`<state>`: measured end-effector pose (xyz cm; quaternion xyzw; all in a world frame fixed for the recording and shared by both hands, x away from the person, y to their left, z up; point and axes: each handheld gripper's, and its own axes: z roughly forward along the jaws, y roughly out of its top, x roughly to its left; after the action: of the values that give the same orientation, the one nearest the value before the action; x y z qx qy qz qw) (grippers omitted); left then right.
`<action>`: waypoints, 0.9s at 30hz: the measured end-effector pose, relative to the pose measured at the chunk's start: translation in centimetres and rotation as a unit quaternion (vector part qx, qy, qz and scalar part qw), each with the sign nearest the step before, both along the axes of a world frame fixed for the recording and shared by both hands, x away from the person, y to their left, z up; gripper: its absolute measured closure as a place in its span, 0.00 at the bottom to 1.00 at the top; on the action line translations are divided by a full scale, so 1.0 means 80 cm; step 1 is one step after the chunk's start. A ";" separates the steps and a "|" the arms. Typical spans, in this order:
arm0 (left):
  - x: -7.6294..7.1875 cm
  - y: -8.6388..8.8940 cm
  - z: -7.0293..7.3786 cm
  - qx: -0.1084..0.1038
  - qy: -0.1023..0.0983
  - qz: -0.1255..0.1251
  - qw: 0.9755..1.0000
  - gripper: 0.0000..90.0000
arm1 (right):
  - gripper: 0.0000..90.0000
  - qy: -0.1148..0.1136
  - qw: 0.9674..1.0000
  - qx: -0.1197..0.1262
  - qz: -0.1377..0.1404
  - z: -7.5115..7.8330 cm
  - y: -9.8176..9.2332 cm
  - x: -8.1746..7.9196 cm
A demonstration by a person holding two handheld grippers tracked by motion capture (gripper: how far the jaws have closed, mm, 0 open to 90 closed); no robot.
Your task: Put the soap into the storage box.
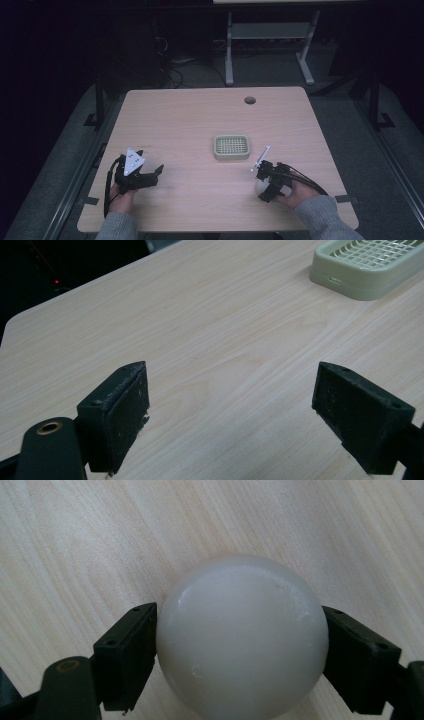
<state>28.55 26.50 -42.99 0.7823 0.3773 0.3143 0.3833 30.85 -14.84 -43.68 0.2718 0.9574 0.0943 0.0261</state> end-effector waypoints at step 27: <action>0.001 0.002 0.001 -0.004 -0.003 0.002 1.000 0.16 | 0.26 0.002 1.000 -0.013 0.004 -0.004 0.002 0.001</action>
<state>28.66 26.63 -42.93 0.7791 0.3791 0.3161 0.3866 30.91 -14.66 -44.00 0.2673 0.9598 0.0815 0.0277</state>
